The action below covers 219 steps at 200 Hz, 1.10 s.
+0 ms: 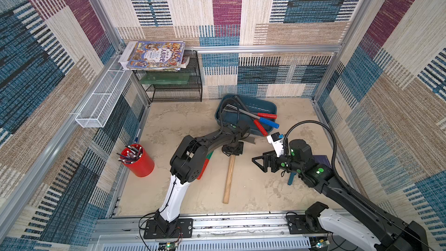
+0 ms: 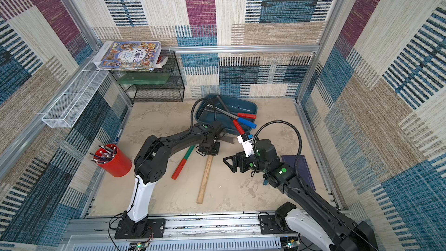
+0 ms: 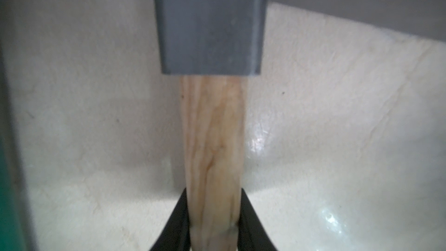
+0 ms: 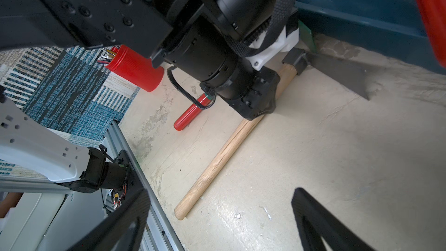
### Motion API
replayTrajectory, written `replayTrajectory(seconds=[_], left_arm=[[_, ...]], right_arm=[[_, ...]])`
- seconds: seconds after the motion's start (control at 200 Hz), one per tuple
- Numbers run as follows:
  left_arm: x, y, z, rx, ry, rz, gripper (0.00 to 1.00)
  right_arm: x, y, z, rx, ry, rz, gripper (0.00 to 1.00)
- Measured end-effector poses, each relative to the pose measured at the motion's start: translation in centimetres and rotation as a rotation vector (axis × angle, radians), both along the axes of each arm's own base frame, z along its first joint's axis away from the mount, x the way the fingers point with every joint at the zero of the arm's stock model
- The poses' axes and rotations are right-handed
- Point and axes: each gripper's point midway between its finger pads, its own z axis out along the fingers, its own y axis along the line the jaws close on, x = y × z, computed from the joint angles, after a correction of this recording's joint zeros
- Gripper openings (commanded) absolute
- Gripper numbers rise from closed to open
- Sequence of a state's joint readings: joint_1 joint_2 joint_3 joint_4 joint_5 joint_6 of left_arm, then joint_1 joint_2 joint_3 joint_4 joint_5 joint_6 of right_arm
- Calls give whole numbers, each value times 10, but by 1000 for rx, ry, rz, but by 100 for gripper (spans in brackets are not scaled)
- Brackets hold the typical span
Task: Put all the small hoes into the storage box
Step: Pick up the hoe from the center of the board.
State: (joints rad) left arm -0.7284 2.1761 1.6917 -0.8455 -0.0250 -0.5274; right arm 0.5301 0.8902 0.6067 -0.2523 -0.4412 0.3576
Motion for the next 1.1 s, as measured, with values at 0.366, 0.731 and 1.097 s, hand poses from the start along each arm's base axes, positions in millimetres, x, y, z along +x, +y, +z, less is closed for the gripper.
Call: replayTrajectory(seconds=[0.366,0.731,1.097], left_arm=[[-7,4,25,-40,-3,-5,0],[-16,-1,47,-124,-6,-15,0],[-11,-6,74,-258,-42,23,0]], right_arm=[[1,2,-11,-19,33,4,96],[1,3,-13,-25,36,4,96],[-1,2,-8,-22,31,5,96]])
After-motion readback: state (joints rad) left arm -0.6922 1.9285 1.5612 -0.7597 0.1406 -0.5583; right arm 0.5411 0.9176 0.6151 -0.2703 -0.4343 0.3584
